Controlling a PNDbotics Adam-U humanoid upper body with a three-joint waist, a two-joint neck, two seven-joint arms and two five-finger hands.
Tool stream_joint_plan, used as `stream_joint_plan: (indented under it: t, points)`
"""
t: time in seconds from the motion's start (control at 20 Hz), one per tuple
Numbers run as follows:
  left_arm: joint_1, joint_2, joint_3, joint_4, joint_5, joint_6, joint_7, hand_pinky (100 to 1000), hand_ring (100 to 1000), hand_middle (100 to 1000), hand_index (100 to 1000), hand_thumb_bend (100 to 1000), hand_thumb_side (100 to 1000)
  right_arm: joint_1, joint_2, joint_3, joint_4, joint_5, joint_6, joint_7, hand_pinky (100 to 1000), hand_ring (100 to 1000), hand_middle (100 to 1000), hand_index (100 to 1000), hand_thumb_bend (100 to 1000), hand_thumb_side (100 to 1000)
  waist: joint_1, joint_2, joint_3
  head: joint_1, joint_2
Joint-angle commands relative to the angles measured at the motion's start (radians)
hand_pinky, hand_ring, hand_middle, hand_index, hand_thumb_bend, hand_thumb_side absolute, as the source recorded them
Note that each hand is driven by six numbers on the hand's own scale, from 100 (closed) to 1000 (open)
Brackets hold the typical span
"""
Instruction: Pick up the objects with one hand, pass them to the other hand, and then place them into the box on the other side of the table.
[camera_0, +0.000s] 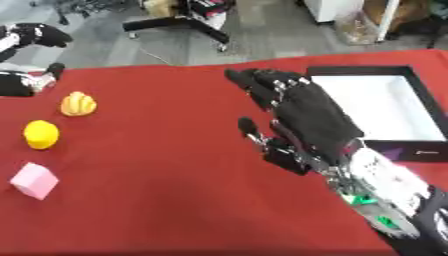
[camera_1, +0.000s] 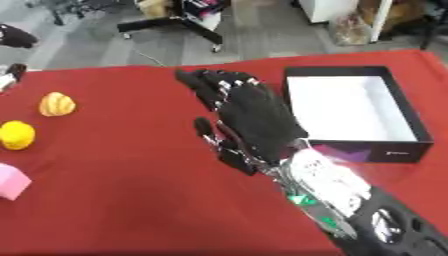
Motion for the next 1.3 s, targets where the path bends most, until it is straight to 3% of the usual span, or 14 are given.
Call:
stream_joint_plan:
  t: [0.05,0.1,0.15,0.25,0.55,0.95,1.1,1.3]
  points:
    - [-0.051,0.046,-0.08,0.071,-0.147,-0.335,-0.273,907,847,829,914,384,555,-0.009,-0.021,-0.015,-0.009,-0.009,-0.004,0.008,636,738,791,976,151,100,0.003,-0.016,0.002,-0.01,-0.003]
    - [-0.057,0.043,-0.094,0.084,-0.176,-0.335,-0.256,907,847,829,914,384,555,-0.008,-0.022,-0.015,-0.009,-0.009,-0.005,0.01,636,738,791,976,151,100,0.003,-0.017,0.003,-0.012,-0.003]
    - [-0.061,0.042,-0.111,0.095,-0.204,-0.335,-0.244,909,848,831,919,475,641,-0.009,-0.024,-0.016,-0.009,-0.01,-0.006,0.011,637,736,791,976,154,100,0.004,-0.017,0.003,-0.013,-0.003]
    - [-0.067,0.038,-0.145,0.125,-0.263,-0.335,-0.228,909,847,831,920,503,685,-0.009,-0.027,-0.017,-0.009,-0.01,-0.008,0.013,638,736,791,976,154,100,0.007,-0.018,0.003,-0.016,-0.003]
    - [-0.06,0.03,-0.179,0.194,-0.403,-0.336,-0.155,912,853,838,927,596,702,-0.013,-0.034,-0.023,-0.009,-0.011,-0.016,0.019,641,730,791,976,161,100,0.016,-0.02,0.003,-0.02,-0.003]
    - [-0.044,0.013,-0.186,0.274,-0.589,-0.336,-0.027,911,853,840,929,666,591,-0.014,-0.036,-0.027,-0.009,-0.012,-0.02,0.024,642,729,791,976,161,100,0.018,-0.021,0.002,-0.016,-0.003]
    - [-0.035,0.006,-0.181,0.313,-0.665,-0.336,0.025,911,852,836,928,695,612,-0.014,-0.035,-0.026,-0.009,-0.012,-0.02,0.023,641,731,791,976,159,100,0.017,-0.021,0.002,-0.016,-0.003]
    - [-0.025,0.0,-0.178,0.358,-0.761,-0.336,0.092,910,848,828,921,702,555,-0.011,-0.034,-0.023,-0.009,-0.011,-0.016,0.021,638,734,791,976,153,100,0.017,-0.021,0.004,-0.015,-0.003]
